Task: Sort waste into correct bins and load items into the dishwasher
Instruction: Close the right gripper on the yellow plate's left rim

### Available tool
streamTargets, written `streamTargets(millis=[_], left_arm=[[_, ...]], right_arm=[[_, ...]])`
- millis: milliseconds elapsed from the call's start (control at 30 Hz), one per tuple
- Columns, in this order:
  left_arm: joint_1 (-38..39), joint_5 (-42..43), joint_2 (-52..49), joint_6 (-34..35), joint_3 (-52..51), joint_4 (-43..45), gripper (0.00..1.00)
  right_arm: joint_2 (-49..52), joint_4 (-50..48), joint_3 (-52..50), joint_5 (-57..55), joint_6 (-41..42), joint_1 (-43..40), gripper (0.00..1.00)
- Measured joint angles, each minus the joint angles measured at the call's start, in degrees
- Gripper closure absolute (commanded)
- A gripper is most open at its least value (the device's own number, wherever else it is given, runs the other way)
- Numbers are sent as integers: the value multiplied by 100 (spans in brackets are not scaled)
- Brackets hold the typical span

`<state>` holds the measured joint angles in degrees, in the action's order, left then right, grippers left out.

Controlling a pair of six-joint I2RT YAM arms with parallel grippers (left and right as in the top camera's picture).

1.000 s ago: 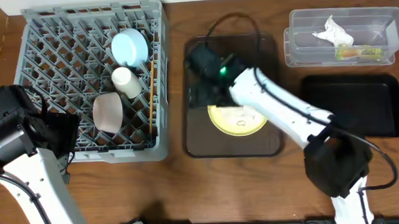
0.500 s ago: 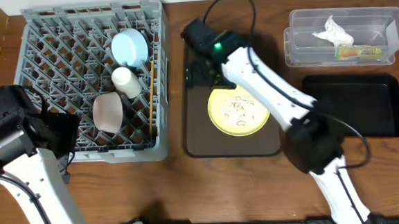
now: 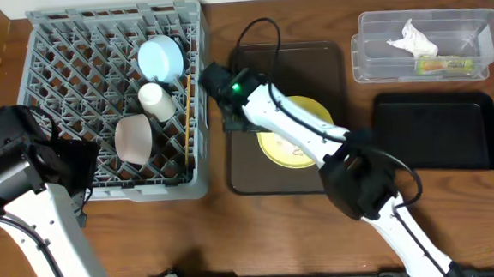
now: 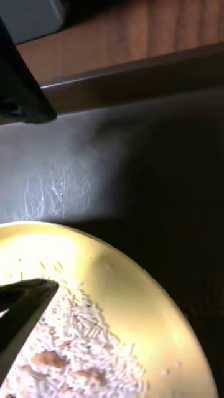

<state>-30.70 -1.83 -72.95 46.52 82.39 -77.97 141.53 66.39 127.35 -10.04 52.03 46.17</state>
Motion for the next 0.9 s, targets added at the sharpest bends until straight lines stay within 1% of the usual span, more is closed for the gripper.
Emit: streamTargets(millis=[133, 267, 500, 667, 767, 833, 900], left_arm=[[0, 0, 0, 0, 0, -2, 2], [-2, 0, 0, 0, 0, -2, 2], [-2, 0, 0, 0, 0, -2, 2], [0, 0, 0, 0, 0, -2, 2], [-2, 0, 0, 0, 0, -2, 2], [0, 0, 0, 0, 0, -2, 2], [0, 0, 0, 0, 0, -2, 2]], right_arm=[[0, 2, 0, -463, 264, 144, 33], [0, 7, 0, -678, 398, 173, 38], [0, -11, 0, -807, 479, 153, 39], [7, -26, 0, -824, 505, 153, 37], [31, -39, 0, -802, 509, 138, 38], [50, -70, 0, -732, 525, 116, 41], [59, -76, 0, -656, 544, 90, 42]])
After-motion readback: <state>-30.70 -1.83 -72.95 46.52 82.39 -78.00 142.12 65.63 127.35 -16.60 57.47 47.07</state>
